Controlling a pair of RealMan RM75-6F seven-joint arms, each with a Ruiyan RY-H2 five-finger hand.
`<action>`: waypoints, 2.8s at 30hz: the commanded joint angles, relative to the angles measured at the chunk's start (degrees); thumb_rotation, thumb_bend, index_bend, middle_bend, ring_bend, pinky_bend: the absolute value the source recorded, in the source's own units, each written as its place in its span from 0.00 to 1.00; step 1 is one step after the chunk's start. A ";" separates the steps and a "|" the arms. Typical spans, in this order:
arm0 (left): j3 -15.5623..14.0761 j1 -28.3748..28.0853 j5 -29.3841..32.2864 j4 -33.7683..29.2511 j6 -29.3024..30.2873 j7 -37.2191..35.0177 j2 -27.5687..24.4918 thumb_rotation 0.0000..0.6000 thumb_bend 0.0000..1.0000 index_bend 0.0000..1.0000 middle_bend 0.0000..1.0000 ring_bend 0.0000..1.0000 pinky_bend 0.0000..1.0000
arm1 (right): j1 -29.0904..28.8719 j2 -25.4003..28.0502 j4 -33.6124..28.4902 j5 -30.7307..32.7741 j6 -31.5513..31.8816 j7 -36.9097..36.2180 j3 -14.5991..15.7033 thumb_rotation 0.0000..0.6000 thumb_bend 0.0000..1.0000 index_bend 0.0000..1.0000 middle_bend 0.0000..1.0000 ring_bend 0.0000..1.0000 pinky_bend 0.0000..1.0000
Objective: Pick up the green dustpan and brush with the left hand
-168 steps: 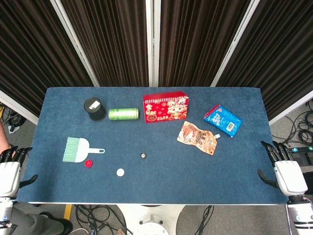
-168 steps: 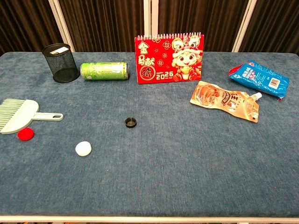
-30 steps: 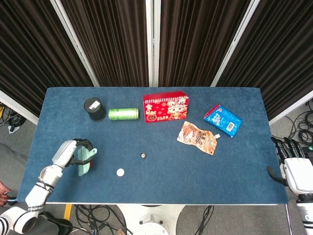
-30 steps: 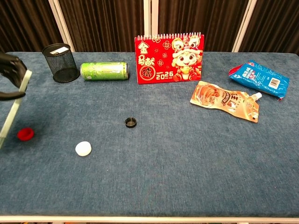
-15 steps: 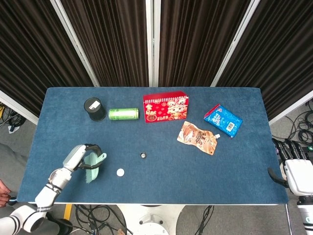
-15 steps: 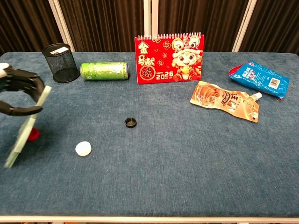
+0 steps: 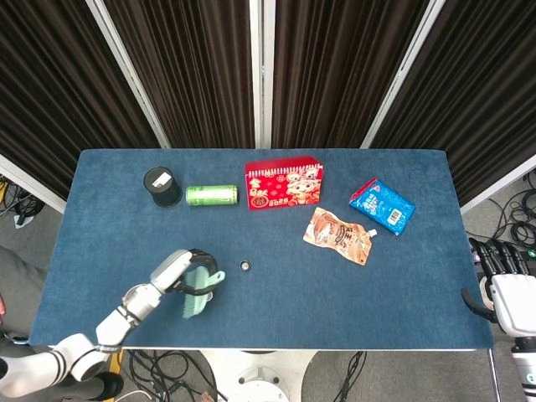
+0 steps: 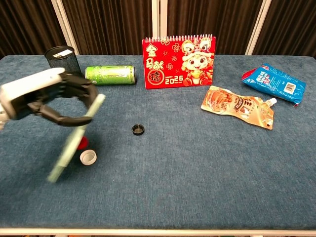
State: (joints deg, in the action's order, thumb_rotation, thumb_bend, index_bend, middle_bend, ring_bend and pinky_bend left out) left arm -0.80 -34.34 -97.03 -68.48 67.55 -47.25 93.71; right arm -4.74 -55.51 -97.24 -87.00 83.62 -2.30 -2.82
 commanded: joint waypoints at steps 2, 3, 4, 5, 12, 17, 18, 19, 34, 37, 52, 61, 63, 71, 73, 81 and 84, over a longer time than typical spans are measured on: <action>2.18 -1.75 1.08 -1.37 -0.89 3.32 2.39 1.00 0.46 0.60 0.65 0.46 0.36 | 0.01 -0.22 0.30 -0.25 0.07 -0.37 0.06 1.00 0.23 0.00 0.13 0.00 0.00; 2.88 -1.87 2.08 -1.91 -1.21 5.14 2.95 1.00 0.46 0.60 0.65 0.46 0.36 | -0.03 -0.28 0.46 -0.26 -0.03 -0.53 0.08 1.00 0.22 0.00 0.13 0.00 0.00; 3.39 -1.83 2.90 -2.37 -1.34 6.88 3.31 1.00 0.46 0.60 0.65 0.46 0.36 | -0.06 -0.29 0.57 -0.24 -0.12 -0.63 0.07 1.00 0.22 0.00 0.13 0.00 0.00; 3.84 -1.68 3.61 -2.81 -1.24 8.78 3.65 1.00 0.46 0.60 0.65 0.46 0.36 | -0.09 -0.27 0.68 -0.20 -0.19 -0.72 0.06 1.00 0.22 0.00 0.13 0.00 0.00; 4.56 0.94 8.02 -6.54 -0.04 21.76 4.12 1.00 0.46 0.60 0.65 0.46 0.35 | -0.70 -0.31 1.81 0.06 -1.24 -1.79 -0.13 1.00 0.23 0.00 0.13 0.00 0.00; 4.31 2.72 9.75 -8.20 1.41 30.95 4.64 1.00 0.46 0.60 0.65 0.46 0.35 | -1.18 -0.69 2.57 -0.02 -2.04 -2.48 -0.09 1.00 0.23 0.00 0.13 0.00 0.00; 4.20 3.10 9.86 -8.85 1.87 32.33 4.53 1.00 0.46 0.60 0.65 0.46 0.35 | -1.21 -0.68 2.65 0.07 -2.11 -2.54 -0.12 1.00 0.23 0.00 0.13 0.00 0.00; 4.11 3.56 9.93 -9.86 2.52 34.07 4.29 1.00 0.46 0.60 0.65 0.46 0.35 | -1.21 -0.66 2.71 0.20 -2.17 -2.61 -0.13 1.00 0.22 0.00 0.13 0.00 0.00; 4.88 5.73 12.78 -11.96 4.09 45.33 7.20 1.00 0.45 0.60 0.66 0.46 0.35 | -1.01 -0.47 3.02 0.12 -1.84 -3.20 0.04 1.00 0.23 0.00 0.13 0.00 0.00; 6.30 5.37 13.98 -11.15 3.89 46.53 9.39 1.00 0.45 0.60 0.66 0.46 0.35 | -1.00 -0.49 3.06 0.09 -1.88 -3.31 0.09 1.00 0.23 0.00 0.13 0.00 0.00; 14.25 0.31 21.11 -4.86 -1.50 48.77 17.44 1.00 0.45 0.60 0.66 0.46 0.35 | -0.44 -0.27 3.75 0.44 -1.40 -4.29 0.21 1.00 0.23 0.00 0.13 0.00 0.00; 17.80 -4.15 22.98 -1.84 -5.34 47.27 20.45 1.00 0.45 0.60 0.66 0.46 0.35 | -0.26 -0.32 3.93 0.57 -1.32 -4.43 0.22 1.00 0.23 0.00 0.13 0.00 0.00; 18.63 -5.11 23.27 -1.51 -5.96 46.65 21.03 1.00 0.45 0.60 0.66 0.46 0.35 | -0.19 -0.26 3.89 0.59 -1.23 -4.44 0.21 1.00 0.22 0.00 0.13 0.00 0.00; 19.93 -5.20 22.93 -7.02 -5.24 44.36 17.22 1.00 0.45 0.60 0.66 0.46 0.35 | -0.18 -0.22 4.03 0.62 -1.19 -4.75 0.10 1.00 0.22 0.00 0.13 0.00 0.00; 19.14 -3.77 22.50 -9.91 -4.18 44.02 14.60 1.00 0.45 0.60 0.66 0.46 0.35 | -0.41 -0.33 4.18 0.50 -1.48 -4.89 0.07 1.00 0.22 0.00 0.13 0.00 0.00; 13.54 1.26 21.39 -14.58 -1.09 43.97 9.42 1.00 0.45 0.60 0.66 0.46 0.35 | -1.33 -1.00 4.89 -0.14 -2.40 -5.46 -0.01 1.00 0.22 0.00 0.13 0.00 0.00; 12.11 2.11 21.17 -13.48 -0.26 44.79 9.96 1.00 0.45 0.60 0.66 0.46 0.35 | -1.50 -0.99 4.83 -0.34 -2.51 -5.36 0.01 1.00 0.22 0.00 0.13 0.00 0.00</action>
State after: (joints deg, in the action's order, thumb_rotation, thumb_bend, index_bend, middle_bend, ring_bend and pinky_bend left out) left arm 11.82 -32.63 -75.63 -82.40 66.84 -2.87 103.52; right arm -6.23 -56.49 -92.42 -87.37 81.13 -7.63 -2.80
